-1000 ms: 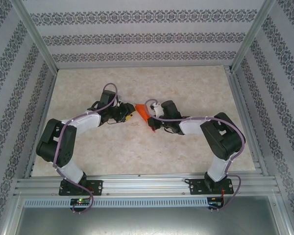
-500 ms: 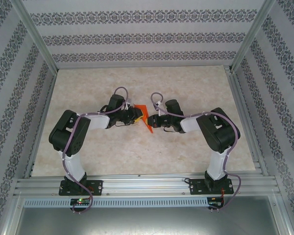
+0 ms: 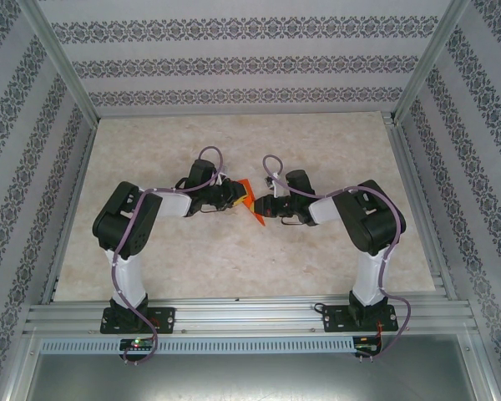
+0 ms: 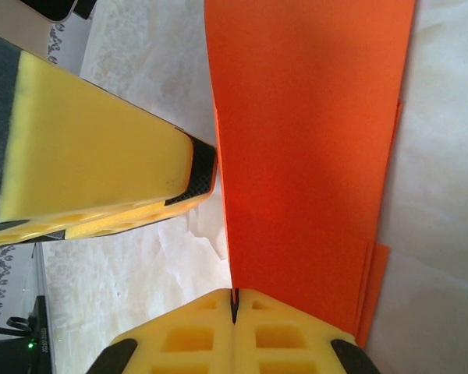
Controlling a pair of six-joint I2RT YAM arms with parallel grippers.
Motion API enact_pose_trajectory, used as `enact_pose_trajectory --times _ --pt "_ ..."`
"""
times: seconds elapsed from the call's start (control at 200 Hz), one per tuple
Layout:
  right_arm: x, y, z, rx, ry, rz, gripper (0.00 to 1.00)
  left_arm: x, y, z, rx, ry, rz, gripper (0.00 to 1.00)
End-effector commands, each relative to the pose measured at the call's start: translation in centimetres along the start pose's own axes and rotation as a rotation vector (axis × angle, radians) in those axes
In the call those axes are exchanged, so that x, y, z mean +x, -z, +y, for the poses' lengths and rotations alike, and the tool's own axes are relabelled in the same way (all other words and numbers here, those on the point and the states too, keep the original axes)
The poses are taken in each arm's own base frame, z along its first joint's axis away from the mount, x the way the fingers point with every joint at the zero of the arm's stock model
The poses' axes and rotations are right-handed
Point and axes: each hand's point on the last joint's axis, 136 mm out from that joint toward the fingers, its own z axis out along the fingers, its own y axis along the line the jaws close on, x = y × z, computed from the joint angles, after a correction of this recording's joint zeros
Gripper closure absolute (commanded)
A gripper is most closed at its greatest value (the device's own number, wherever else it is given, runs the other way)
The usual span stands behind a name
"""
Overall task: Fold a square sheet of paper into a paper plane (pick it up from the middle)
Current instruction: Fold the wing for the fifth time at the center of the table.
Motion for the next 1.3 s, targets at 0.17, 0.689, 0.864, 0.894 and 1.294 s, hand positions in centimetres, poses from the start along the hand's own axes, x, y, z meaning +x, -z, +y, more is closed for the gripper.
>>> enact_pose_trajectory --times 0.17,0.689,0.864,0.894,1.294 --pt "-1.0 0.2 0.2 0.022 0.031 0.011 0.80 -0.6 -1.1 -0.6 0.009 -0.021 -0.001 0.79" --pt "-0.5 1.5 0.2 0.317 0.346 0.021 0.54 -1.4 -1.6 -0.4 -0.023 -0.014 -0.008 0.80" --pt "-1.1 0.7 -0.2 0.391 0.433 0.017 0.56 -1.5 -1.7 -0.3 -0.027 -0.011 -0.007 0.81" --pt "-1.4 0.7 -0.3 0.400 0.439 0.009 0.57 -1.5 -1.8 -0.2 -0.029 -0.010 -0.005 0.81" --pt "-1.5 -0.4 -0.5 0.398 0.522 0.041 0.61 -1.6 -2.0 -0.2 -0.032 -0.009 -0.002 0.81"
